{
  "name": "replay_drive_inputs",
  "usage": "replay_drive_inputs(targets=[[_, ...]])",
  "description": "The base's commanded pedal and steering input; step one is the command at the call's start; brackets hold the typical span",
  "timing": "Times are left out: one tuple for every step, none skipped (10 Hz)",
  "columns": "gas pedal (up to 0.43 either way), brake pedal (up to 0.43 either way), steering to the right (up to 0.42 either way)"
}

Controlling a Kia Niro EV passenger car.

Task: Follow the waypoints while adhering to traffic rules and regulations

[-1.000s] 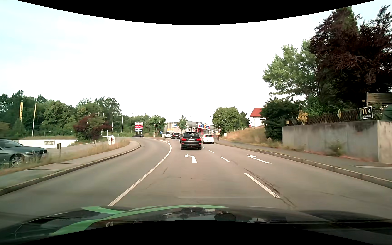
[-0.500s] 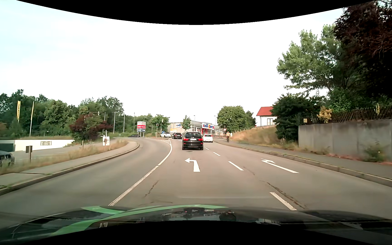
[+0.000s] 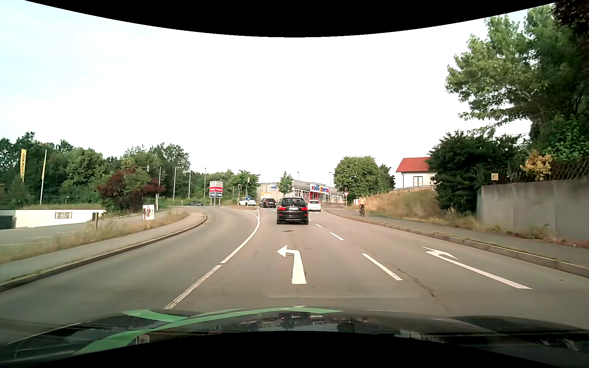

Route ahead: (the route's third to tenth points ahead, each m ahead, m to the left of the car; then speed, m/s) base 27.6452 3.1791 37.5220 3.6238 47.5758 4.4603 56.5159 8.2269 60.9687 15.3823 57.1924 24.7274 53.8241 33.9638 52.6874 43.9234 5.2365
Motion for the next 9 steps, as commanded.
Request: replay_drive_inputs(targets=[[0.189,0.0,-0.039],[0.189,0.0,-0.038],[0.189,0.0,-0.037],[0.189,0.0,-0.036],[0.189,0.0,-0.036],[0.189,0.0,-0.037],[0.189,0.0,-0.036],[0.189,0.0,-0.036],[0.189,0.0,-0.036]])
